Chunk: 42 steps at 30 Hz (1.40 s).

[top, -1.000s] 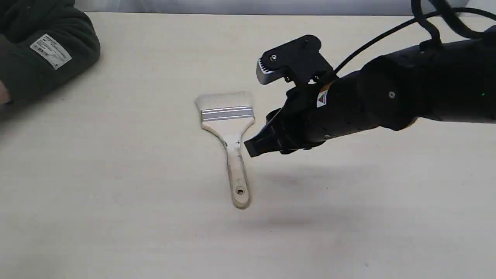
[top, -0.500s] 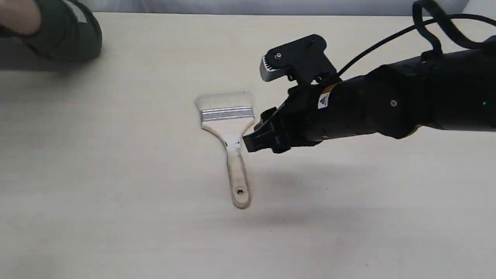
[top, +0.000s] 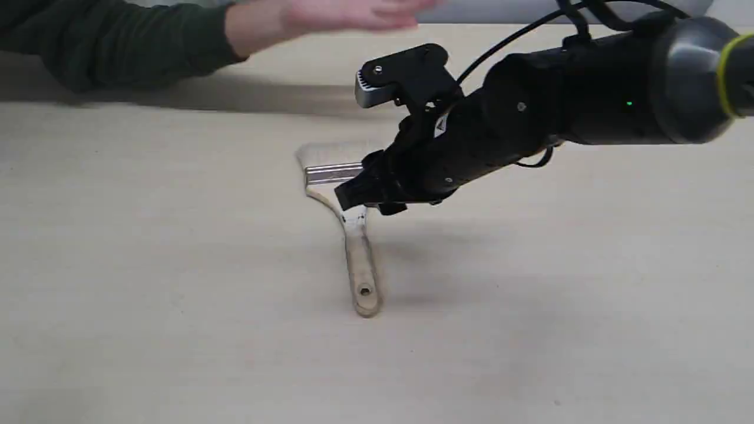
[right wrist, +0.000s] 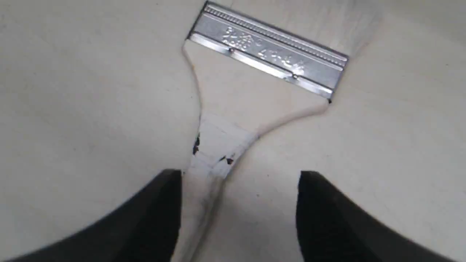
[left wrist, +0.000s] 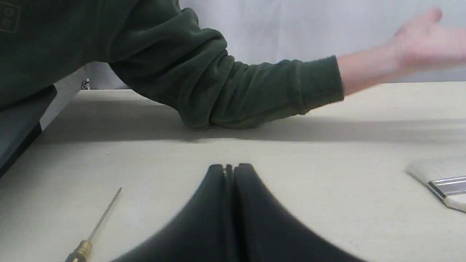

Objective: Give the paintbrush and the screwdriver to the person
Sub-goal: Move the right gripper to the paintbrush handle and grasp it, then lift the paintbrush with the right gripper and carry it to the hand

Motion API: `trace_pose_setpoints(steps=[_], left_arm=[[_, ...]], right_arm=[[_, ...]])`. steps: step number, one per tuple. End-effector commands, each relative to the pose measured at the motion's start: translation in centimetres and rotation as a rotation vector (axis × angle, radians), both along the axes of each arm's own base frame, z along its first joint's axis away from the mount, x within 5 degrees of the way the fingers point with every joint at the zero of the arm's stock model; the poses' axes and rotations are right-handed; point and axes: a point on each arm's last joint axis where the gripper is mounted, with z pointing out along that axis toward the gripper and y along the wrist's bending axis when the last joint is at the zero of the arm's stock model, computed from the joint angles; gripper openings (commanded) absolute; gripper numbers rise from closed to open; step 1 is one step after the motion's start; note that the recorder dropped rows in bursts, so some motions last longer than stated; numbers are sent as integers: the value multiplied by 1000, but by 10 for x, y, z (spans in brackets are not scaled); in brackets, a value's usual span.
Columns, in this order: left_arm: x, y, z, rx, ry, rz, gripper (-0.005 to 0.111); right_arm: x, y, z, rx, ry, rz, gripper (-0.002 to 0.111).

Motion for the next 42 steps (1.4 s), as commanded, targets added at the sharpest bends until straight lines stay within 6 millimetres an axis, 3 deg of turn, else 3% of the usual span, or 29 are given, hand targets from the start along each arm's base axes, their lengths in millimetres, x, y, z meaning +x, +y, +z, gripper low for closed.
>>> trace_pose_setpoints(steps=[1, 9, 21, 31, 38, 42], left_arm=[[0, 0, 0, -7, -9, -5, 0], [0, 0, 0, -5, -11, -5, 0], [0, 0, 0, -5, -11, -5, 0], [0, 0, 0, -5, -11, -5, 0], [0, 0, 0, -7, -8, -5, 0], [0, 0, 0, -7, -8, -5, 0]], right_arm=[[10, 9, -10, -17, 52, -1, 51], [30, 24, -27, -38, 130, -16, 51], [33, 32, -27, -9, 205, -41, 51], [36, 35, -48, -43, 287, -62, 51], [45, 41, -43, -24, 272, -80, 51], [48, 42, -47, -48, 299, -94, 46]])
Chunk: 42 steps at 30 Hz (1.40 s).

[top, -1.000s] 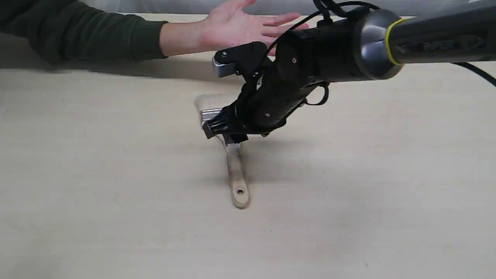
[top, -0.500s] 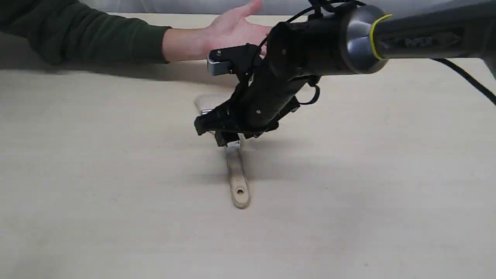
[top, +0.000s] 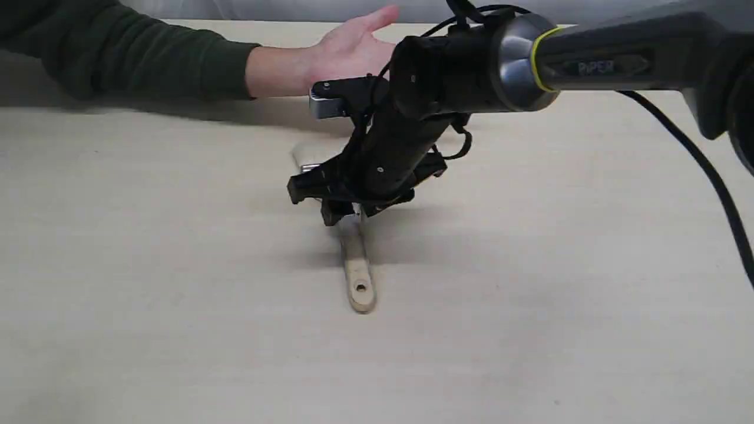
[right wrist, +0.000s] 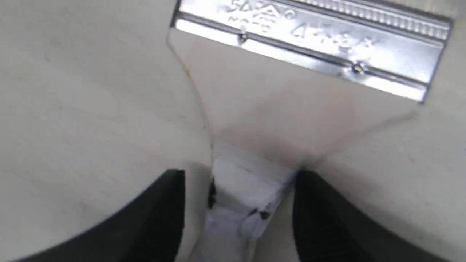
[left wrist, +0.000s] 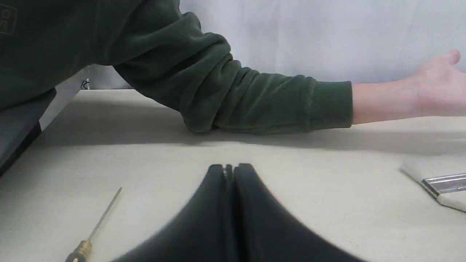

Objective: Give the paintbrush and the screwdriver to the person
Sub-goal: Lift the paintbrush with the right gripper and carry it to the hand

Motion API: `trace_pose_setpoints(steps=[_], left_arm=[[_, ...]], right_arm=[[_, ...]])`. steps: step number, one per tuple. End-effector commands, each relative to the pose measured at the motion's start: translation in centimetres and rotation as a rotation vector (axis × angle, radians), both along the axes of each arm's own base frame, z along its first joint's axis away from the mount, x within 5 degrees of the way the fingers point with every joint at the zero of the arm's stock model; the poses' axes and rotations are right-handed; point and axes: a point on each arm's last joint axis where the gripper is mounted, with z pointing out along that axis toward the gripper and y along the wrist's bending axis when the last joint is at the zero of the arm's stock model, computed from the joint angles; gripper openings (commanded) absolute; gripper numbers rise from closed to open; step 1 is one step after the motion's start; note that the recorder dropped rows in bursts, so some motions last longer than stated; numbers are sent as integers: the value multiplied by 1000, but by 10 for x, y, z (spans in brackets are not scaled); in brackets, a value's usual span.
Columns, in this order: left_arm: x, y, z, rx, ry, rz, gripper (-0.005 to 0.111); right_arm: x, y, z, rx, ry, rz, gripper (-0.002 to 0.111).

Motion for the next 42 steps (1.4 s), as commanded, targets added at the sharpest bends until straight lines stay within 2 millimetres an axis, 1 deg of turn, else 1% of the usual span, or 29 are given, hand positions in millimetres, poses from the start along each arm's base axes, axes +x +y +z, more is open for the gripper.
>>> trace_pose_setpoints(steps=[1, 2, 5, 11, 13, 14, 15, 17, 19, 21, 24, 27, 31, 35, 42], left_arm=[[0, 0, 0, -7, -8, -5, 0], [0, 0, 0, -7, -8, -5, 0], [0, 0, 0, -5, -9, -5, 0], [0, 0, 0, -5, -9, -5, 0], [0, 0, 0, -5, -9, -5, 0], [0, 0, 0, -5, -9, -5, 0], [0, 0, 0, -5, -9, -5, 0], [0, 0, 0, -5, -9, -5, 0], [0, 0, 0, -5, -9, -5, 0], [0, 0, 0, -5, -9, -5, 0], [0, 0, 0, -3, -12, -5, 0], [0, 0, 0, -3, -12, -5, 0], [0, 0, 0, -3, -12, -5, 0], [0, 0, 0, -3, -12, -5, 0], [0, 0, 0, -3, -12, -5, 0]], right_arm=[[1, -1, -6, -52, 29, 2, 43], [2, -2, -11, -82, 43, 10, 41], [2, -3, -21, -127, 91, 29, 41], [2, -3, -30, -143, 106, 33, 39], [2, -6, -31, -179, 97, 61, 33], [2, -8, -31, -203, 98, 76, 27], [2, -9, -31, -215, 98, 84, 23], [0, -12, -31, -241, 109, 100, 12], [-1, -13, -32, -254, 118, 135, 4], [-2, -13, -31, -258, 123, 162, 4], [-2, -13, -26, -249, 105, 173, 4], [-3, -13, -16, -224, 58, 166, 4], [-8, -17, 6, -192, 3, 181, 4], [-20, -22, 26, -155, -41, 202, 4], [-45, -32, 44, -53, -91, 243, 4]])
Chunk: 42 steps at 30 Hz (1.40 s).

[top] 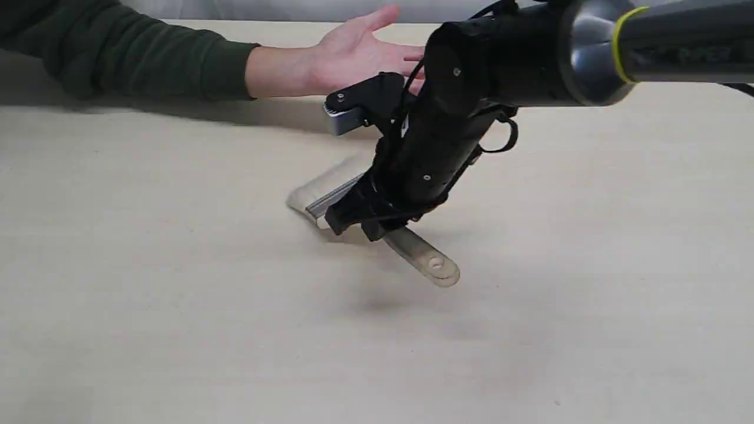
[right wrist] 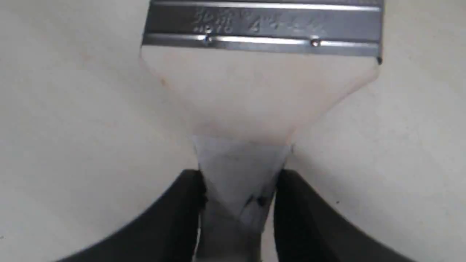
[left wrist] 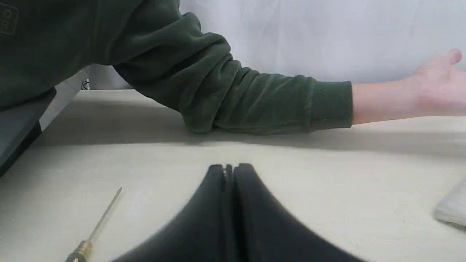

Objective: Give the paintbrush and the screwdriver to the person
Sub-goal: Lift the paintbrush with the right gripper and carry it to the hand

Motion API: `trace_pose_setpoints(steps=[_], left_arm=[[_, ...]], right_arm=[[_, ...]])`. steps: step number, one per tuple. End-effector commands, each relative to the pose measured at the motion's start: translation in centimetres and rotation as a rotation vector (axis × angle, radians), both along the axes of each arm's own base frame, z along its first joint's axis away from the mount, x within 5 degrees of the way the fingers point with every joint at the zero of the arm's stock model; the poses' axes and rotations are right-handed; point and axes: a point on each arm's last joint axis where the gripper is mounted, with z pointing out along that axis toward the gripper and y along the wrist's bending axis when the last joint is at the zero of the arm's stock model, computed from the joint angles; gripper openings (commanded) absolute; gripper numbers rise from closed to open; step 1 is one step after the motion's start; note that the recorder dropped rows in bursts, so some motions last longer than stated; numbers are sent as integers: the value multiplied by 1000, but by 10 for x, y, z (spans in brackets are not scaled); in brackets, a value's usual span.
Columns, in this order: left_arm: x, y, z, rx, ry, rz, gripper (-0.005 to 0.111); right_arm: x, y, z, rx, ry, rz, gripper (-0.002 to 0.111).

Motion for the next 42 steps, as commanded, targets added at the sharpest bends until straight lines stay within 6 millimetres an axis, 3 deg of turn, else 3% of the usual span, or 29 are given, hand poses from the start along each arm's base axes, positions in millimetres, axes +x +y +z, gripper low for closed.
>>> trace_pose_setpoints(steps=[1, 12, 26, 39, 42], left_arm=[[0, 0, 0, -3, -12, -5, 0], [0, 0, 0, -7, -11, -6, 0], [0, 0, 0, -7, -11, -6, 0], [0, 0, 1, -5, -13, -6, 0], [0, 0, 0, -3, -11, -5, 0]], right_arm=[[-9, -6, 11, 61, -42, 21, 4], [-18, -12, 50, 146, -180, 15, 4], [-17, -14, 86, 225, -346, 22, 4], [15, -19, 121, 279, -507, -54, 4], [27, -23, 118, 242, -485, -78, 4]])
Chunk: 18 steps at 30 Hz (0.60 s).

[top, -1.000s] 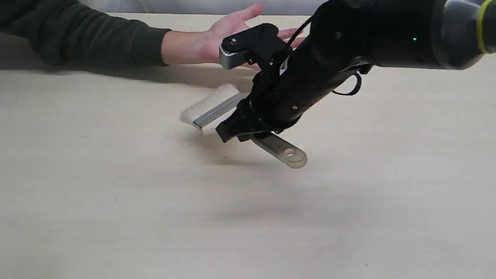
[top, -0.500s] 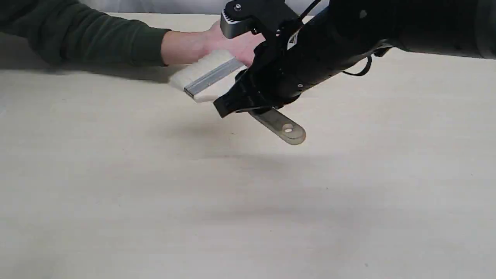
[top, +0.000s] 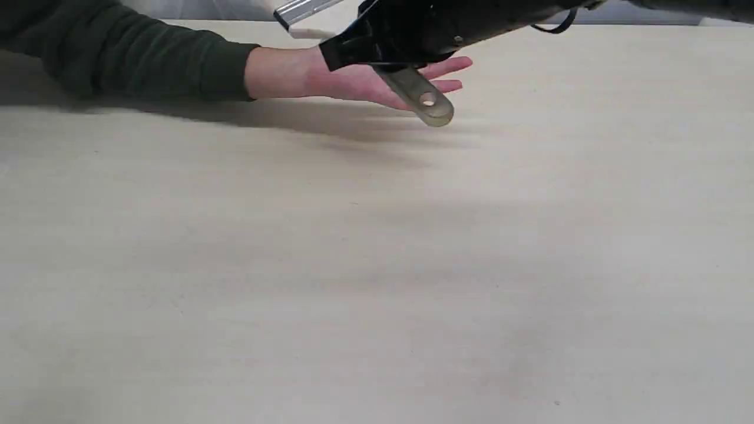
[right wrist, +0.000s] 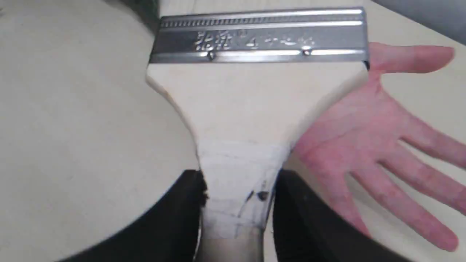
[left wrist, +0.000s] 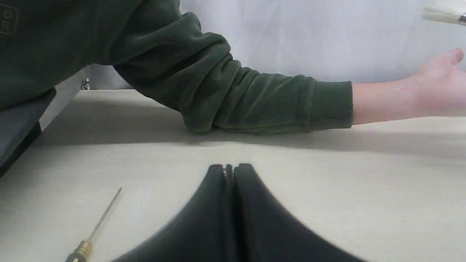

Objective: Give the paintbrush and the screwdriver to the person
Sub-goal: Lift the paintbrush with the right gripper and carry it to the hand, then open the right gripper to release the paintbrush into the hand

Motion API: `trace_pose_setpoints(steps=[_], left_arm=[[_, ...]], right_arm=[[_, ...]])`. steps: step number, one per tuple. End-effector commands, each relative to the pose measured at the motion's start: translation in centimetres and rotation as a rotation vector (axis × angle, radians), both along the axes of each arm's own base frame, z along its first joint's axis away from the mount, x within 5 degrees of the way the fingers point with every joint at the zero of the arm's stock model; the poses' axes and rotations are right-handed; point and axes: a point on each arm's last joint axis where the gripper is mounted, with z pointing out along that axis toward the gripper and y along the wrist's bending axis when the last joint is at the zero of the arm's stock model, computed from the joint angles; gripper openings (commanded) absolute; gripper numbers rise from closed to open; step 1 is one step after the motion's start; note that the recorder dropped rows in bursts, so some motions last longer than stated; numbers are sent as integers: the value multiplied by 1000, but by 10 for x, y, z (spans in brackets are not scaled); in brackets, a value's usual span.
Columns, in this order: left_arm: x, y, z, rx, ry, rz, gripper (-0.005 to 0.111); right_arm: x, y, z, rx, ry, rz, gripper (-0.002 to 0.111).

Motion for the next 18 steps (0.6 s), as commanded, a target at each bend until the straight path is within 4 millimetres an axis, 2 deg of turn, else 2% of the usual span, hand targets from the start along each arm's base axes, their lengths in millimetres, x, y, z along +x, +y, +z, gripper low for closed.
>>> trace_pose_setpoints(steps=[1, 7, 15, 18], left_arm=[[0, 0, 0, -3, -11, -5, 0], [0, 0, 0, -3, -11, -5, 0], [0, 0, 0, -3, -11, -5, 0], [0, 0, 0, -3, -11, -5, 0]], right_arm=[[13, -7, -2, -31, 23, -35, 4], [42, -13, -19, -62, 60, -83, 4], [76, 0, -28, -93, 72, -113, 4], [89, 1, -36, -158, 93, -141, 4]])
